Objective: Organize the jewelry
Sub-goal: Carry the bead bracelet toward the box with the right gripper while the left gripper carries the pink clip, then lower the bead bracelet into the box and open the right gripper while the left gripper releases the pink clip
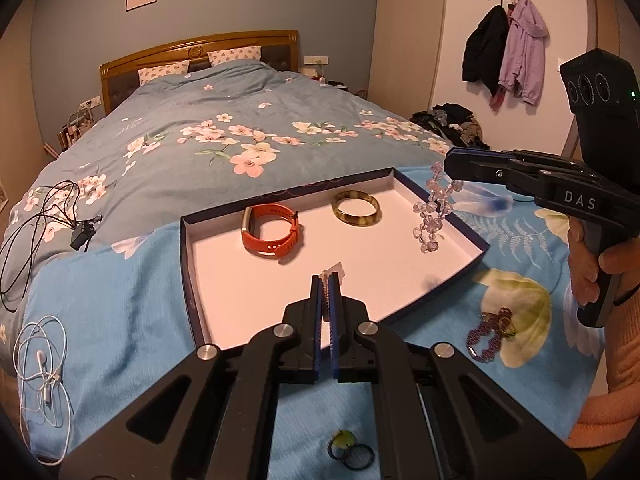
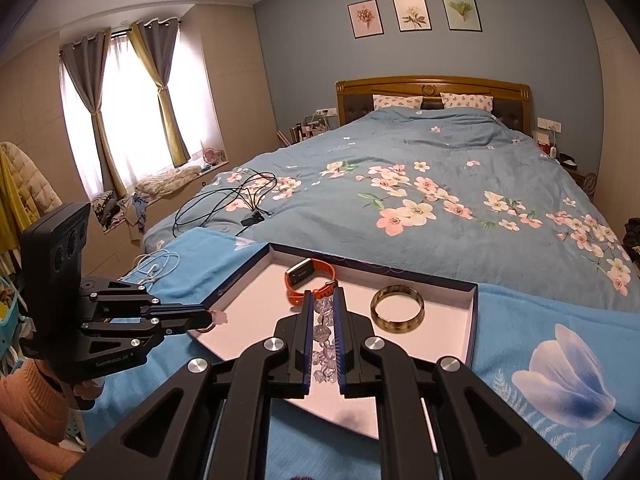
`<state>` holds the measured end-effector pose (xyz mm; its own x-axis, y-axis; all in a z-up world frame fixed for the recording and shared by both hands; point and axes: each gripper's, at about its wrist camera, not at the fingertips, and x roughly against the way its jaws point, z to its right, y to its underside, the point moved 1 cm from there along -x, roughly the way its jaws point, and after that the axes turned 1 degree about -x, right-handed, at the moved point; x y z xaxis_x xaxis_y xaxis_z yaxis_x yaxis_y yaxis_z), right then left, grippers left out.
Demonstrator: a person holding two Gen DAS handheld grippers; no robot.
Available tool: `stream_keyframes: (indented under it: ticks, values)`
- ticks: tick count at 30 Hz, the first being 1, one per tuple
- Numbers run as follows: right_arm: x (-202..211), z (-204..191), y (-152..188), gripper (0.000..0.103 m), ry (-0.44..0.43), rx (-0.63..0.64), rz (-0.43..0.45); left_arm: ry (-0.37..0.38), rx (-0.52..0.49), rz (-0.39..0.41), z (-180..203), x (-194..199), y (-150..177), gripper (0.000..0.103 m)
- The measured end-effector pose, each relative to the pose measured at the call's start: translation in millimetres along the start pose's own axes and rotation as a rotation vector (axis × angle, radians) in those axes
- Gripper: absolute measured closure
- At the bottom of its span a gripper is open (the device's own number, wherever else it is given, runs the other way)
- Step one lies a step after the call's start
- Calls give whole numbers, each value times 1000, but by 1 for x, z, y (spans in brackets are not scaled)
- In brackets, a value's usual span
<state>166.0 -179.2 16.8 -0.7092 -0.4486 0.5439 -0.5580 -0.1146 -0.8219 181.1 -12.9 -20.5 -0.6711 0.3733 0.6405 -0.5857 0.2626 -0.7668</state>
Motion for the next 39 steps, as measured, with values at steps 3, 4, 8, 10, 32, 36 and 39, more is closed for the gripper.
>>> stream_keyframes:
  ticks: [3, 4, 8, 10, 32, 36, 39]
  values:
    - [-10, 4, -3, 95, 3, -5, -8, -10, 0, -8, -3, -9, -4, 99]
    - [-13, 5, -4, 95, 4, -8, -11, -10, 2, -11, -4, -12, -5, 99]
    - [-26, 10, -6, 95, 0, -25, -23, -29, 7, -28, -9, -25, -8, 99]
    - [-33, 12, -6, 95, -6, -38, -33, -30, 9, -37, -10, -31, -10, 99]
    - [-76, 29, 2, 95, 18, -49, -124, -77, 1, -129, -28, -91, -18, 99]
    - [-76, 34, 7, 95, 36, -48, -137, -81, -2, -148, -29, -100, -16, 99]
    - [-77, 39, 10, 95, 48, -56, -146, -84, -6, -159, -29, -106, -16, 99]
